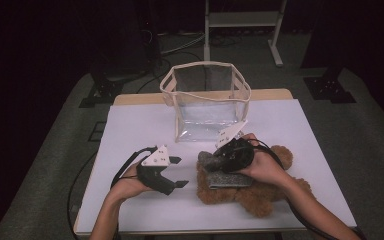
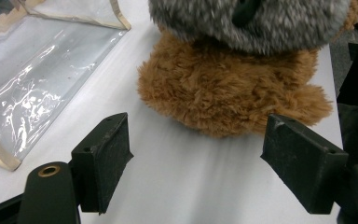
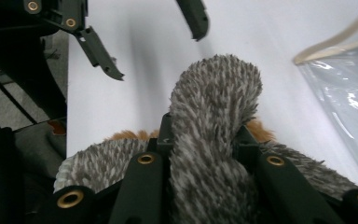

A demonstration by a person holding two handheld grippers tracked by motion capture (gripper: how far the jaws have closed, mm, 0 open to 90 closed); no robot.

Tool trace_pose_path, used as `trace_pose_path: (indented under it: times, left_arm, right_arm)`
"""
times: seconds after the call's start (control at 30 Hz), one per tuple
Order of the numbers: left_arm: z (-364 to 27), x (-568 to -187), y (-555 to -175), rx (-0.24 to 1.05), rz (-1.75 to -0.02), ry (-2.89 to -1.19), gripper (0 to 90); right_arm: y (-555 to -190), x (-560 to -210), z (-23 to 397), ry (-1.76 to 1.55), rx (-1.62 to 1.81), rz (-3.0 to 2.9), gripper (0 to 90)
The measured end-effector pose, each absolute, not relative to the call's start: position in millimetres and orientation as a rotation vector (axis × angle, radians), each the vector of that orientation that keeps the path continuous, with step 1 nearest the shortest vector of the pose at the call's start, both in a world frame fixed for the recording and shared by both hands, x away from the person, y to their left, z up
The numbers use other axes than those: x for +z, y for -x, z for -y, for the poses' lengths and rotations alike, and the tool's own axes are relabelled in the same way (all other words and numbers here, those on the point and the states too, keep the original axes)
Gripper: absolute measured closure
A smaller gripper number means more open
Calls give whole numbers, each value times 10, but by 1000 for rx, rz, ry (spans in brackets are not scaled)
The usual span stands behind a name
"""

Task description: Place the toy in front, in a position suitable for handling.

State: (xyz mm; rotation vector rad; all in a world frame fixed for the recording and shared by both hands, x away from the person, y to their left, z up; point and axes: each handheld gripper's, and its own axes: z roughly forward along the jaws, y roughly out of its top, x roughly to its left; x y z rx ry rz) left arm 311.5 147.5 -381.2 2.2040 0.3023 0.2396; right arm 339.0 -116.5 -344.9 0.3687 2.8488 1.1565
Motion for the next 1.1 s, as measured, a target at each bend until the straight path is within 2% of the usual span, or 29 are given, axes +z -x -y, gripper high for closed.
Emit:
trace_pose_path:
  times: [0.33, 0.77, 0.9, 1.1]
  left_arm:
    - [-1464, -3814, -3104, 233, -290, -2209, 225]
    - [-1467, -3798, -3098, 238, -287, -2206, 225]
    - [-1448, -3813, -3099, 231, -286, -2212, 226]
    - [-1416, -3825, -3096, 235, -272, -2217, 226]
  right_arm:
    - [-3543, -3513, 962, -394, 1124, -2900, 708]
    - [-3735, -3264, 1496, -571, 1203, -2777, 710]
    - [-3773, -3299, 1588, -605, 1213, -2783, 709]
    - [-3638, -3419, 1566, -588, 1211, -2851, 710]
